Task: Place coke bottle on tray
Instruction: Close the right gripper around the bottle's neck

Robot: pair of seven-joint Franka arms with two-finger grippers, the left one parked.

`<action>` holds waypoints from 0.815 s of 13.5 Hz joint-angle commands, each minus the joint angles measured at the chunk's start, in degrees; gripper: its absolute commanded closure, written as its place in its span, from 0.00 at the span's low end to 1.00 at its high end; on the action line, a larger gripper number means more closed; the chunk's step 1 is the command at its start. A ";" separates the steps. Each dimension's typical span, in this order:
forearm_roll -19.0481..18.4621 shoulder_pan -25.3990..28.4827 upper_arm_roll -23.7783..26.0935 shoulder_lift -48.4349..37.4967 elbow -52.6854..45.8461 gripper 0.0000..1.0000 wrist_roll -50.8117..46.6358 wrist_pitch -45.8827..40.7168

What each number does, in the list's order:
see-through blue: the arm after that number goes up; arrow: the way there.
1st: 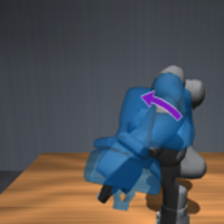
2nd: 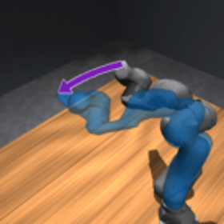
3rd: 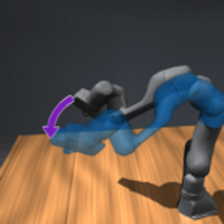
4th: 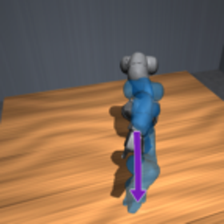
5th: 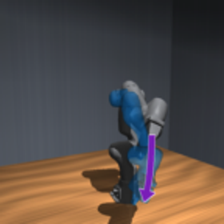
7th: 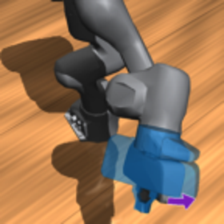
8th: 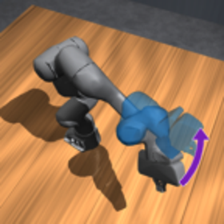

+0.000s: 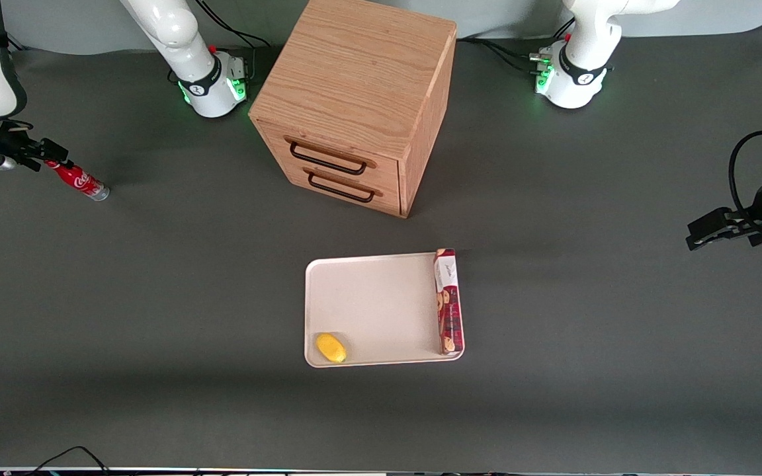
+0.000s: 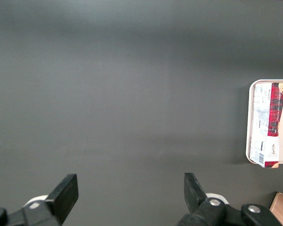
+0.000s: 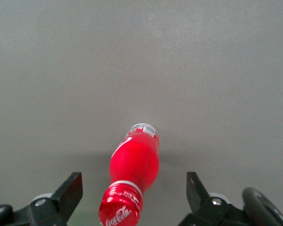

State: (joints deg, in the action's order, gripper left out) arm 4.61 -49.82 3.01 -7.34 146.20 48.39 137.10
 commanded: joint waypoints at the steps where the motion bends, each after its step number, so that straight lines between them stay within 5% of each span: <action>1: 2.07 -0.80 0.50 0.05 0.14 0.02 2.15 0.18; 7: 2.16 -0.80 0.50 0.05 0.14 0.31 1.37 -1.30; 8: 2.16 -0.80 0.50 -0.04 0.05 0.48 1.27 -1.48; 11: 2.43 -0.80 0.50 -0.04 -0.04 0.72 1.27 -1.57</action>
State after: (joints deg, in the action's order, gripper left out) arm 5.12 -49.93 3.01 -7.28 146.24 48.38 136.02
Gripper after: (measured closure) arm 0.476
